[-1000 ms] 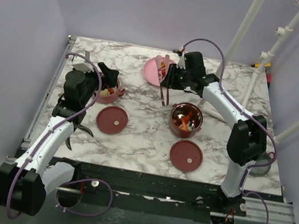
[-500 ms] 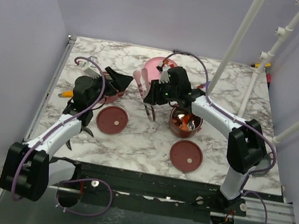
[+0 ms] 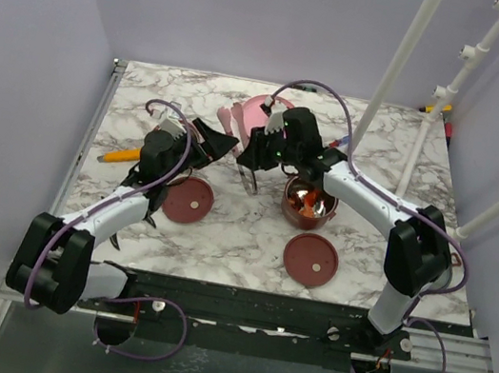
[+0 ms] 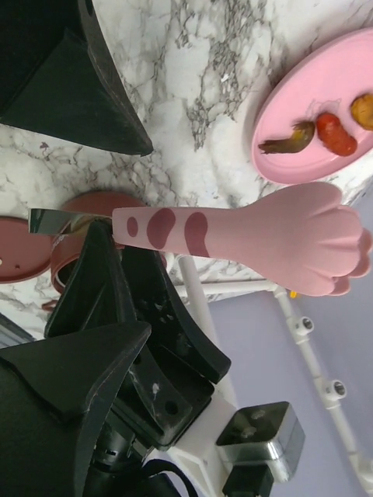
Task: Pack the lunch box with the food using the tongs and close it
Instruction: Adjust the clamp.
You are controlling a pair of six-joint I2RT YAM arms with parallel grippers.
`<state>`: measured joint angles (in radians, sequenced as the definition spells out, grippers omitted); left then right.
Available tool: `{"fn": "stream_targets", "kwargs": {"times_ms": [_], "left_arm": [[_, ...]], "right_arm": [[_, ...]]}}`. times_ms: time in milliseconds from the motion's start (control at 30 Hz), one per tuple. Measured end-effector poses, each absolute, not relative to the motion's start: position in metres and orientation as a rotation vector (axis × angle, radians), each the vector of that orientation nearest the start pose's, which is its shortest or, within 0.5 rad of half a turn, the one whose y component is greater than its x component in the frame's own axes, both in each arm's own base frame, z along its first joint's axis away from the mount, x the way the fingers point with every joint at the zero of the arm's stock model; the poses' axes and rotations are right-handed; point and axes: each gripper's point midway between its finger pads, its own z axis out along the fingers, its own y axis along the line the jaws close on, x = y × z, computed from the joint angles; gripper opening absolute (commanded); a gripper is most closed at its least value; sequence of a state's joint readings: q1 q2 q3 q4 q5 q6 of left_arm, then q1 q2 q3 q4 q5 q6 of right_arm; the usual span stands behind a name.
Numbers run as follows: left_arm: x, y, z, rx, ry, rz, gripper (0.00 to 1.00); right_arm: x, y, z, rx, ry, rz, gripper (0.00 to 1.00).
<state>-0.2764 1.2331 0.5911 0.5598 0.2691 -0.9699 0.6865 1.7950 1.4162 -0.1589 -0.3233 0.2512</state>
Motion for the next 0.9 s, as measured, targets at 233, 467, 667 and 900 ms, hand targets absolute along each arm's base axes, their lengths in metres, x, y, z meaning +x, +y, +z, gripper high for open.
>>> {"fn": "stream_targets", "kwargs": {"times_ms": [233, 467, 667, 900], "left_arm": [[0.360, -0.200, 0.207, -0.398, 1.782, -1.168, 0.89], [0.368, -0.197, 0.205, -0.449, 1.765, -1.130, 0.82], [0.373, -0.191, 0.207, -0.497, 1.737, -1.107, 0.68], [0.376, -0.190, 0.206, -0.537, 1.729, -1.117, 0.59]], "right_arm": [[0.345, 0.383, 0.179, -0.737, 2.085, 0.875, 0.40], [0.338, 0.388, 0.175, -0.780, 2.079, 0.843, 0.40], [0.333, 0.390, 0.175, -0.810, 2.065, 0.808, 0.40], [0.324, 0.392, 0.181, -0.850, 2.047, 0.766, 0.40]]}}
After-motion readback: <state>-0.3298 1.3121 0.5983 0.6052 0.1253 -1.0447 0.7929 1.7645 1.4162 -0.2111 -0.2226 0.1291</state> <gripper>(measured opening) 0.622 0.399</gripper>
